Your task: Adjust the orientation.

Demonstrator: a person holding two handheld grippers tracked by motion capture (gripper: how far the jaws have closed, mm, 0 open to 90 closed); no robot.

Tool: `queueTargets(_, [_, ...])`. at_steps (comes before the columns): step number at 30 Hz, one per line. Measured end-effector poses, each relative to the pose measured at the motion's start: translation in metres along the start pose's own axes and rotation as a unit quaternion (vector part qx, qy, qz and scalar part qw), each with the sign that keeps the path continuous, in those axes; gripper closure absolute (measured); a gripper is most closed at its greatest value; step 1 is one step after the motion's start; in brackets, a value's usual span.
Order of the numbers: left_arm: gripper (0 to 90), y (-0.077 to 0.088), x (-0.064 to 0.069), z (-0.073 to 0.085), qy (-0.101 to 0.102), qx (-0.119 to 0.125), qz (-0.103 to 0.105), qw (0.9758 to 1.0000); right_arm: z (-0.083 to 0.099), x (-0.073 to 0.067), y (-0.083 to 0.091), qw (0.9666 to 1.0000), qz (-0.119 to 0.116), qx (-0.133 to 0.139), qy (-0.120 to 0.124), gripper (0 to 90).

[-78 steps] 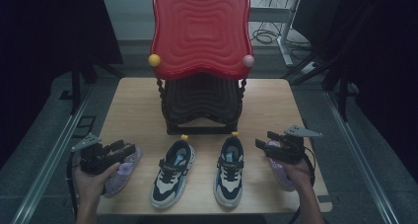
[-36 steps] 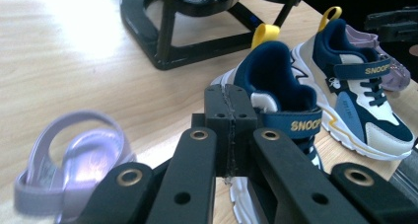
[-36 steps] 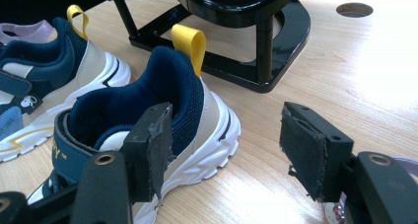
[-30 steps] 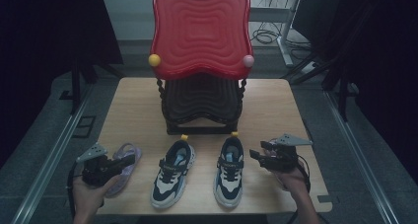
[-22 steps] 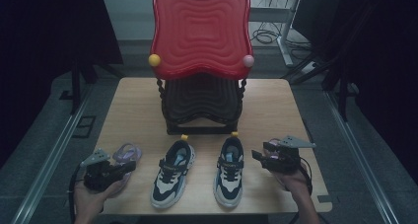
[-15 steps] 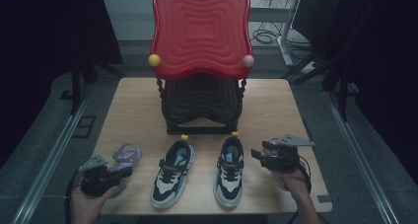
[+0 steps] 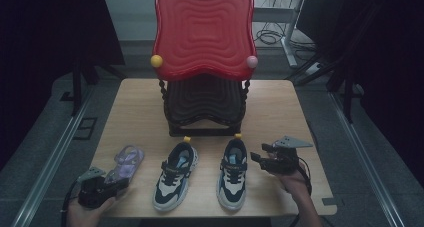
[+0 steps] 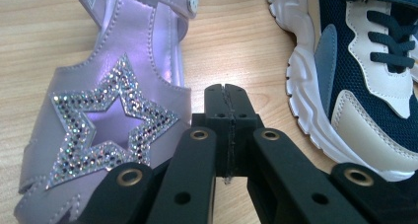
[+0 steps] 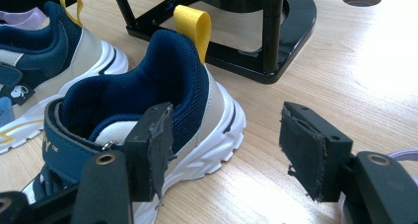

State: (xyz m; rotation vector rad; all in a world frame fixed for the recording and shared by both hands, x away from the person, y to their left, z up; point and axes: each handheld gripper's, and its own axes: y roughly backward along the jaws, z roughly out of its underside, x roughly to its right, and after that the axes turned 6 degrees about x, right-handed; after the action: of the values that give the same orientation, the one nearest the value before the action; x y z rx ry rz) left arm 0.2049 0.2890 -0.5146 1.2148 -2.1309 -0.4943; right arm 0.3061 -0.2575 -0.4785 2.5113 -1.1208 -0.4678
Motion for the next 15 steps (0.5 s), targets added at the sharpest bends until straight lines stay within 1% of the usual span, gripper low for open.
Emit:
queueTargets(4, [90.0,0.0004,-0.0001,-0.0002,-0.002,-0.001,-0.004,1.0,0.0002,0.0007,0.0003,1.0,0.002,-0.001,-0.001,38.0])
queueTargets(5, [90.0,0.0002,0.0003,-0.0002,-0.004,-0.002,-0.007,1.0,0.0004,0.0009,0.0011,1.0,0.006,0.003,-0.003,38.0])
queueTargets(8, [90.0,-0.0016,0.0013,0.0029,-0.008,-0.012,-0.013,0.9998,0.0006,0.001,0.003,0.9999,0.01,0.007,-0.006,38.0])
queueTargets(10, [90.0,-0.0016,0.0016,0.0049,-0.004,-0.016,-0.013,0.9998,0.0005,0.0013,0.0043,0.9998,0.013,0.01,-0.007,38.0])
queueTargets(13, [90.0,0.0005,0.003,0.0062,-0.007,-0.015,-0.012,0.9998,0.0005,0.0017,0.0048,0.9998,0.012,0.012,-0.009,38.0])
queueTargets(15, [90.0,0.0019,0.0032,0.0064,-0.008,-0.015,-0.016,0.9997,0.0006,0.0018,0.0048,0.9998,0.012,0.012,-0.011,38.0])
